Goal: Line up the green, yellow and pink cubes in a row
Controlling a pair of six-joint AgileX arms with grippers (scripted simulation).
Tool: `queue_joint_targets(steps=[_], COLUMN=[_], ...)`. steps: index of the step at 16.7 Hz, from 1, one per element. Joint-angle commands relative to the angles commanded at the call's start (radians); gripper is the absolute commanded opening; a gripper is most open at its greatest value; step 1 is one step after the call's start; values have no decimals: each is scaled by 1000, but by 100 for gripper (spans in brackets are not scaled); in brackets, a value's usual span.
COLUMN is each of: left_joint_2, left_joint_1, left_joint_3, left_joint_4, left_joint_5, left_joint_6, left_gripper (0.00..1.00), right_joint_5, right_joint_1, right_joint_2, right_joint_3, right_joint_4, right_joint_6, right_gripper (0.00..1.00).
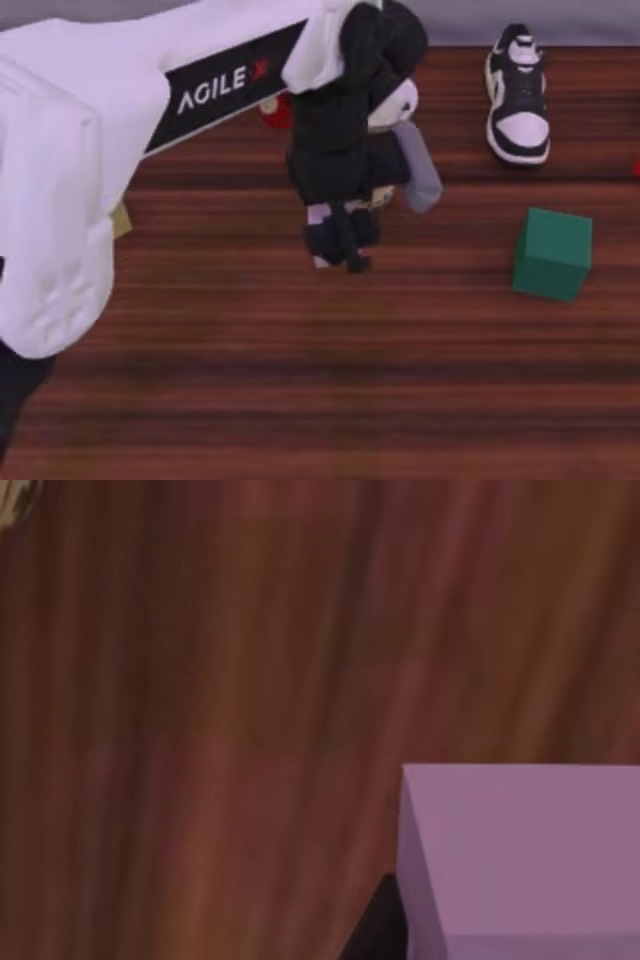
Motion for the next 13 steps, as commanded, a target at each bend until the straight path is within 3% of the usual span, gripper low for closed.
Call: queue_joint_targets(steps=[5, 13], left_joint_2=[109, 118], left_joint_1=[-199, -215], left_joint_3=[216, 195], left_joint_4=[-95, -59], left_joint_5=[-2, -2], left_joint_6=[-31, -30], left_gripper=[0, 0], right_joint_5=[0, 0], right_joint_1=[0, 0], right_joint_2=[0, 0], right_joint_3=[0, 0], right_joint_4=[0, 0], right_joint_6=[0, 0], right_gripper=[100, 100])
